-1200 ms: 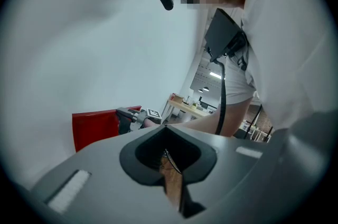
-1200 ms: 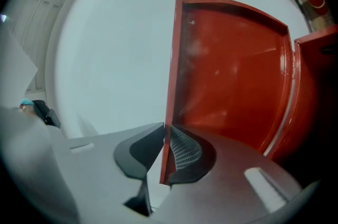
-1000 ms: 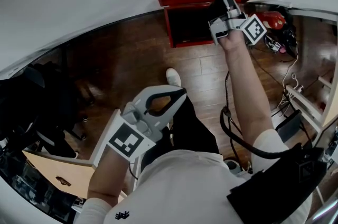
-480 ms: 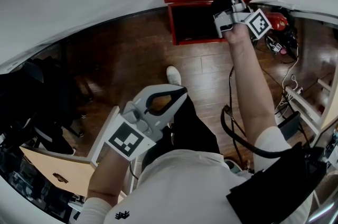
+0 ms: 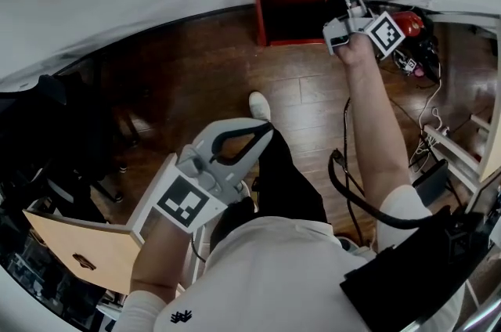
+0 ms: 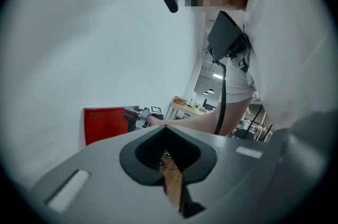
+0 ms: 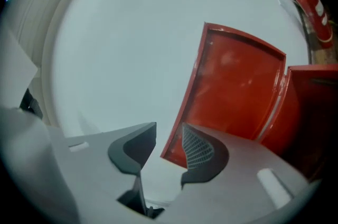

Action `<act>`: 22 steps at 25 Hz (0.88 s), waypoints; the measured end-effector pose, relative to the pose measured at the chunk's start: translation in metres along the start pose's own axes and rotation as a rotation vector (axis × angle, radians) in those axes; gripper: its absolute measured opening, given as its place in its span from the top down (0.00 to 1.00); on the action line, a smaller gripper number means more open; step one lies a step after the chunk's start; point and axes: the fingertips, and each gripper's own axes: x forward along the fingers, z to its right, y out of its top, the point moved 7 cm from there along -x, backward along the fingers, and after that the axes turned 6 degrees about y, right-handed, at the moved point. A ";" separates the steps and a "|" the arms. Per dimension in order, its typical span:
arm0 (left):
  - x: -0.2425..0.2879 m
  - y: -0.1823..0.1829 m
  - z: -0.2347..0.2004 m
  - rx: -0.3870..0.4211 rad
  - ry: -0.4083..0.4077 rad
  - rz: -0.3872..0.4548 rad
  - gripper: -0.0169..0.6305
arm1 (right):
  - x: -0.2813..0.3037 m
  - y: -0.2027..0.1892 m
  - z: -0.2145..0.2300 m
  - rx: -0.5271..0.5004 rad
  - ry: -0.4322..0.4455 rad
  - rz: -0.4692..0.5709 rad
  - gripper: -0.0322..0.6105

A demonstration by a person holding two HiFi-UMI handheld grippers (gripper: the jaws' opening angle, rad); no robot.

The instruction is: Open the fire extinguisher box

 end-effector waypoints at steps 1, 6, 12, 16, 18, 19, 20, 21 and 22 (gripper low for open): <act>-0.006 0.000 0.006 0.013 -0.001 0.011 0.97 | -0.007 -0.007 -0.011 -0.037 0.003 -0.025 0.74; -0.050 -0.010 0.047 0.084 0.000 0.062 0.97 | -0.069 -0.065 -0.087 -0.273 -0.045 -0.145 0.77; -0.141 -0.037 0.137 0.207 -0.011 0.146 0.97 | -0.179 -0.151 -0.216 -0.600 0.003 -0.273 0.80; -0.215 -0.053 0.189 0.249 -0.042 0.162 0.97 | -0.256 -0.213 -0.303 -0.697 0.074 -0.309 0.81; -0.248 -0.062 0.209 0.255 -0.038 0.165 0.97 | -0.289 -0.239 -0.339 -0.714 0.092 -0.319 0.81; -0.260 -0.066 0.220 0.263 -0.035 0.165 0.97 | -0.304 -0.248 -0.356 -0.724 0.098 -0.324 0.81; -0.269 -0.069 0.232 0.264 -0.033 0.164 0.97 | -0.321 -0.256 -0.372 -0.738 0.098 -0.332 0.81; -0.277 -0.071 0.244 0.258 -0.035 0.161 0.97 | -0.337 -0.262 -0.386 -0.753 0.094 -0.342 0.81; -0.282 -0.071 0.256 0.253 -0.040 0.155 0.97 | -0.353 -0.268 -0.398 -0.764 0.089 -0.351 0.81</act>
